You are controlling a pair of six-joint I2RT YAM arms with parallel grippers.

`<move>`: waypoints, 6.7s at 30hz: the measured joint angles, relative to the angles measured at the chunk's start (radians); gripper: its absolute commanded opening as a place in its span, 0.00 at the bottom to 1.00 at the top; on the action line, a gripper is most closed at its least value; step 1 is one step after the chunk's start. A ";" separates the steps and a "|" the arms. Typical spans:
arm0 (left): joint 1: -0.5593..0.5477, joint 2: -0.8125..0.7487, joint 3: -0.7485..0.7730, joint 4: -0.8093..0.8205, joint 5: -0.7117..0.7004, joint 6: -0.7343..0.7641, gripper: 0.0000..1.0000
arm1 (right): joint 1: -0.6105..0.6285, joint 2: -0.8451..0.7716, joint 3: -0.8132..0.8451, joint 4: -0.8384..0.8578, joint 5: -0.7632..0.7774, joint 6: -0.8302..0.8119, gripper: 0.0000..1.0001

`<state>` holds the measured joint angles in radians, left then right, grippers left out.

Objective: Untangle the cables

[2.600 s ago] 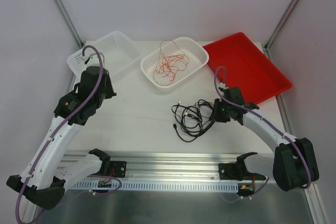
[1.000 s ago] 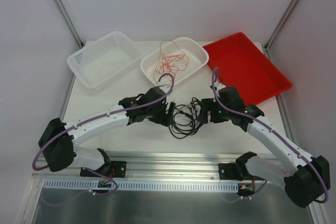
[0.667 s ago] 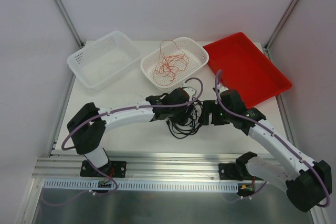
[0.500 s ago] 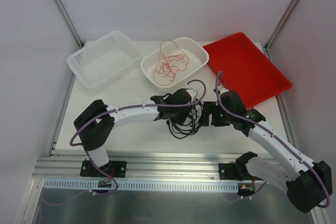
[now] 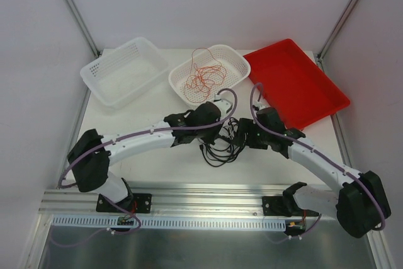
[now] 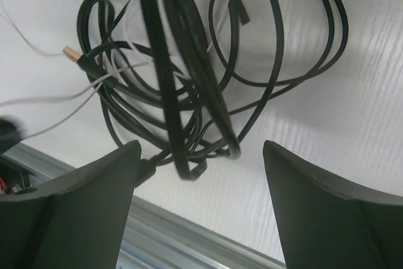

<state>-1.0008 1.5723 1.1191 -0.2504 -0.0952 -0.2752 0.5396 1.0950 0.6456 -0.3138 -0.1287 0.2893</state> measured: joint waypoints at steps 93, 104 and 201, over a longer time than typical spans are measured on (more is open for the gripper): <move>1.016 0.296 0.877 -0.074 -0.099 0.206 0.15 | -0.136 -0.200 0.009 -0.283 -0.052 -0.220 1.00; 1.043 0.339 0.589 -0.097 -0.148 0.138 0.99 | -0.136 -0.173 0.009 -0.252 -0.050 -0.209 0.99; 0.135 -0.569 -0.360 0.061 -0.009 -0.328 0.98 | 0.026 -0.013 1.117 -0.073 -0.208 -0.306 0.01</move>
<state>-0.8654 1.0031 0.7586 -0.1890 -0.1043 -0.6033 0.5655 1.0824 1.7626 -0.3866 -0.3370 -0.0170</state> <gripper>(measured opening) 0.983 0.021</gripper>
